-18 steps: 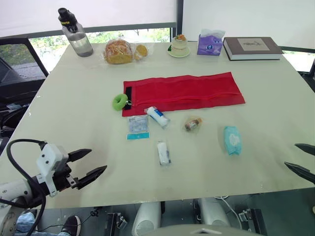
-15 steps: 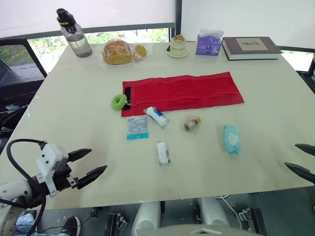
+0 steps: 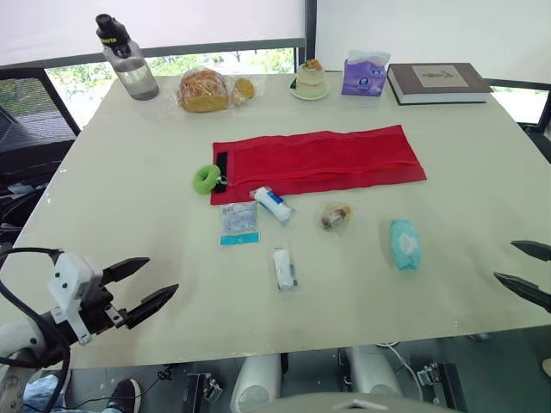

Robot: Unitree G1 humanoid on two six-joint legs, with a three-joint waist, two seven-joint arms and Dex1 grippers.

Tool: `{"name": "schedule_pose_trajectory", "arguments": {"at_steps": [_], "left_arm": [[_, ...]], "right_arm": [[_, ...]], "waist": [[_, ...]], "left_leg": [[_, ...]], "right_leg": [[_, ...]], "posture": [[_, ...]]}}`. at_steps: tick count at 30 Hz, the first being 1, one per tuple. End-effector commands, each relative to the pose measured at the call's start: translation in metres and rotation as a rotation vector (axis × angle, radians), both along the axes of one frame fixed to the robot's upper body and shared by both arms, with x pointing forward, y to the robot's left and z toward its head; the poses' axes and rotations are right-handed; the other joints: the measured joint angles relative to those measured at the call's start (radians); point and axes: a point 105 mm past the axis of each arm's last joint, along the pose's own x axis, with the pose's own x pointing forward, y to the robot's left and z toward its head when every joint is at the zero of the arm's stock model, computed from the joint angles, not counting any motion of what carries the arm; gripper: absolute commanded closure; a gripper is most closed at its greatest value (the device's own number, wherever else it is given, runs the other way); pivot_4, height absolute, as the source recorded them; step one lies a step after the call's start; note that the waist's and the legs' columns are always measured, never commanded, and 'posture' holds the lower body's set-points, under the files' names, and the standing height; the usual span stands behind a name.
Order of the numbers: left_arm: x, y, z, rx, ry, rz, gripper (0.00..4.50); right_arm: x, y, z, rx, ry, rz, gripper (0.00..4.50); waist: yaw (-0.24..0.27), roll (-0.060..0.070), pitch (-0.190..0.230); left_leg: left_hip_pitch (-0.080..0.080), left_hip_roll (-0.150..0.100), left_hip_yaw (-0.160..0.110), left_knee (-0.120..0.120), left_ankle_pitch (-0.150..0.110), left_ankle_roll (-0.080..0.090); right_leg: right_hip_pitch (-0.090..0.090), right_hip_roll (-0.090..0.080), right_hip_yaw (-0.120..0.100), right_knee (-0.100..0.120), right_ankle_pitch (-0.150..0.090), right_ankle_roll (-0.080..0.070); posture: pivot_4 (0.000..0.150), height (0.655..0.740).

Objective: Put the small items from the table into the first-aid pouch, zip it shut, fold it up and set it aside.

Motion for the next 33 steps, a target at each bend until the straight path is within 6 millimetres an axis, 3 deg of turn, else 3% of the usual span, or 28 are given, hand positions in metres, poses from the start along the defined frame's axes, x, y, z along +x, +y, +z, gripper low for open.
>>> {"name": "schedule_pose_trajectory", "arguments": {"at_steps": [1, 4, 8, 16, 21, 33], "left_arm": [[0.006, 0.004, 0.007, -0.027, -0.014, 0.014, 0.00], [0.017, 0.003, 0.006, -0.068, 0.016, 0.032, 0.00], [0.056, -0.014, 0.011, -0.193, 0.076, 0.033, 0.00], [0.096, -0.034, 0.013, -0.299, 0.216, 0.031, 0.00], [0.113, -0.044, 0.008, -0.367, 0.333, 0.046, 0.00], [0.134, -0.070, 0.001, -0.530, 0.531, 0.048, 0.00]], "right_arm": [[0.004, 0.015, 0.017, 0.004, -0.067, 0.053, 0.09], [0.011, 0.034, 0.031, 0.040, -0.108, 0.087, 0.09], [0.013, 0.088, 0.049, 0.097, -0.140, 0.238, 0.09], [0.012, 0.136, 0.065, 0.114, -0.165, 0.326, 0.09], [0.012, 0.154, 0.074, 0.121, -0.205, 0.354, 0.09], [0.010, 0.185, 0.098, 0.120, -0.281, 0.403, 0.09]], "waist": [[0.000, 0.000, 0.000], [0.000, 0.000, 0.000], [0.004, 0.000, 0.000], [0.001, -0.002, 0.001], [-0.001, -0.003, 0.002], [0.000, -0.004, 0.002]], "left_leg": [[0.000, 0.000, 0.000, 0.000, 0.000, 0.000], [0.000, 0.000, 0.000, 0.000, 0.000, 0.000], [0.000, 0.000, 0.000, 0.000, 0.000, 0.000], [-0.002, -0.002, -0.004, 0.002, 0.000, 0.000], [-0.002, -0.002, -0.005, 0.003, 0.000, 0.000], [-0.002, -0.003, -0.006, 0.004, 0.000, 0.000]], "right_leg": [[0.000, 0.000, 0.000, 0.000, 0.000, 0.000], [0.000, 0.000, 0.000, 0.001, 0.000, 0.000], [0.000, 0.001, 0.000, 0.002, 0.000, 0.000], [0.000, 0.004, -0.002, 0.005, 0.002, 0.001], [0.000, 0.006, -0.002, 0.005, 0.003, 0.005], [0.001, 0.006, -0.002, 0.006, 0.006, 0.004]], "posture": [[0.150, 0.7400], [0.150, 0.7400], [0.150, 0.7400], [0.150, 0.7400], [0.150, 0.7400], [0.150, 0.7400]]}}
